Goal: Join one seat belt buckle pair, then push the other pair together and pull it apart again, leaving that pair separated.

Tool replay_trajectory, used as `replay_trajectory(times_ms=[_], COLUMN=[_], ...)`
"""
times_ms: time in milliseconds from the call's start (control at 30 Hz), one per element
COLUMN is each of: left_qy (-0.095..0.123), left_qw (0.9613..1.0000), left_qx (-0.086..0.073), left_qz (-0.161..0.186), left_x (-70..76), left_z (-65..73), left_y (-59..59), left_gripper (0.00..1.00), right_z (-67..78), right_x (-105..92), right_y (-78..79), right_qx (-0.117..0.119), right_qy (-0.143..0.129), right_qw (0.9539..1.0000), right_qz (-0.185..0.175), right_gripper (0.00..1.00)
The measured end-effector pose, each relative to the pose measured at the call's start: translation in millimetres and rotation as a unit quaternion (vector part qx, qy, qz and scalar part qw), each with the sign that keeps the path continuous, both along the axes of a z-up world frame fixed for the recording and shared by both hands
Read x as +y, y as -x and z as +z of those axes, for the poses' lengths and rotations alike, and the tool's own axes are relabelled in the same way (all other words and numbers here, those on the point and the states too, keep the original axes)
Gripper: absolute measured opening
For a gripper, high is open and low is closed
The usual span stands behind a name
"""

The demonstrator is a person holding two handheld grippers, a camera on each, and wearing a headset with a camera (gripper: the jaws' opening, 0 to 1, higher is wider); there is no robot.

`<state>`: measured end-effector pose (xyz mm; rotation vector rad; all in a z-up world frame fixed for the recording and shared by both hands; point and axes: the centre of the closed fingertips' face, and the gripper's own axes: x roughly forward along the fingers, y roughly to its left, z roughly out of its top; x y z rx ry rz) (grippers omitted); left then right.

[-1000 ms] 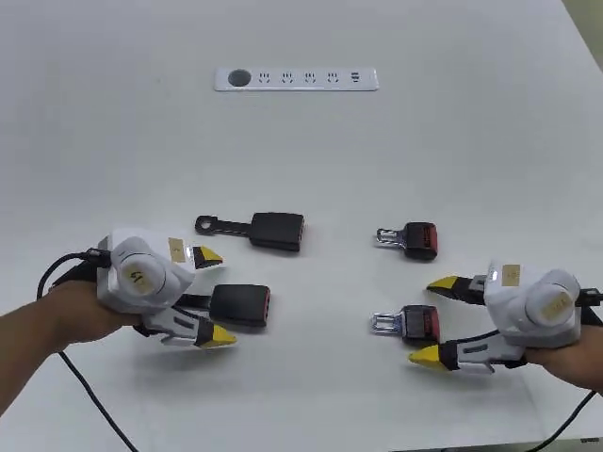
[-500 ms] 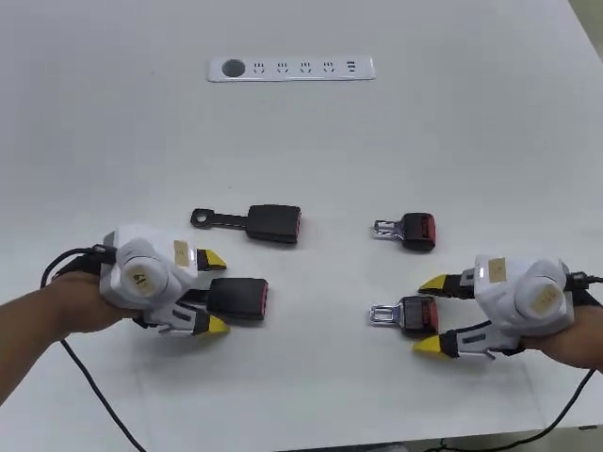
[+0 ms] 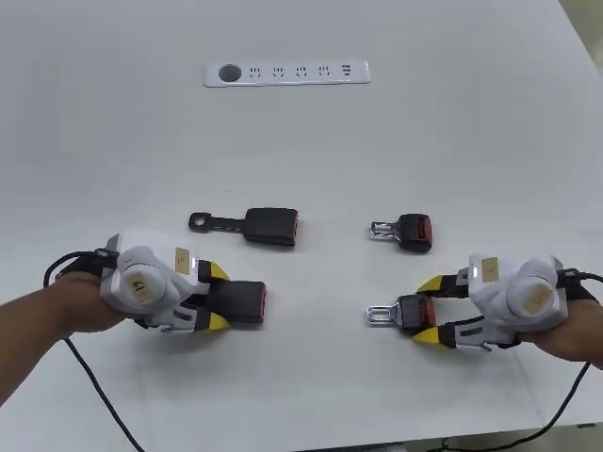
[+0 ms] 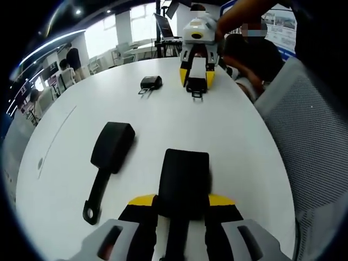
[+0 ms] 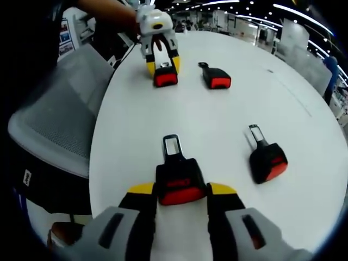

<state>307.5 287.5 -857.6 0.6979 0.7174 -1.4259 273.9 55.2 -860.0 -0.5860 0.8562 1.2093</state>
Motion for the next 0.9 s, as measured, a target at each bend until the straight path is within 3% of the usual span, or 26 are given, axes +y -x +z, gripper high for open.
replay_trajectory(times_ms=[500,900], left_qy=[-0.001,0.002], left_qw=[1.0000,1.0000], left_qx=[0.003,0.004], left_qz=[-0.004,-0.001], left_x=[-0.4,0.1], left_z=[0.0,0.4], left_y=[-0.2,-0.6], left_gripper=[0.35,0.35], right_z=[0.5,1.2], right_x=[1.3,20.4], right_y=[-1.2,-7.6], right_qx=[0.002,0.000], right_qy=[0.002,-0.012], right_qw=[1.0000,0.9999], right_qz=[0.000,-0.007], right_gripper=[0.36,0.36])
